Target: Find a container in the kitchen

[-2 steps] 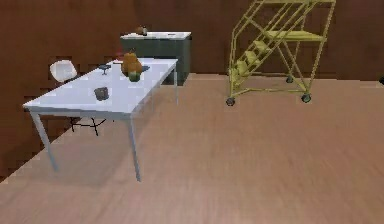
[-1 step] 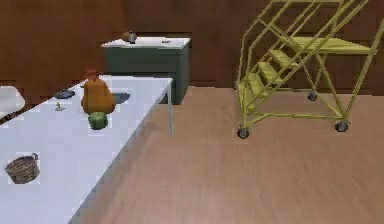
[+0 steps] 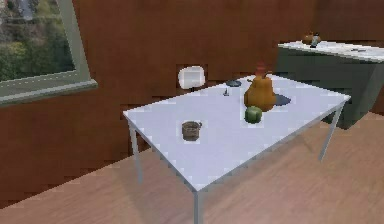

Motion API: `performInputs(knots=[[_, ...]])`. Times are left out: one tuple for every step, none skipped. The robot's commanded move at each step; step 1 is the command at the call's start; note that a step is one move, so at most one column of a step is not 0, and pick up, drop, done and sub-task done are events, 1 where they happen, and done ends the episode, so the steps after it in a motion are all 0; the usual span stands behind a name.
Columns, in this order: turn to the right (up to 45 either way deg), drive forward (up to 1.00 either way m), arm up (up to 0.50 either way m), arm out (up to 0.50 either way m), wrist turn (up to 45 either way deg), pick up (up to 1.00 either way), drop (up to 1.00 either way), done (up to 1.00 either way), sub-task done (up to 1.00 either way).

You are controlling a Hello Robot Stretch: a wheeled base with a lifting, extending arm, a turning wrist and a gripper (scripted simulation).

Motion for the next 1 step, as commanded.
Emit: performInputs(knots=[[0.0, 0.00, 0.00, 0.00, 0.0, 0.00, 0.00, 1.00, 0.00]])
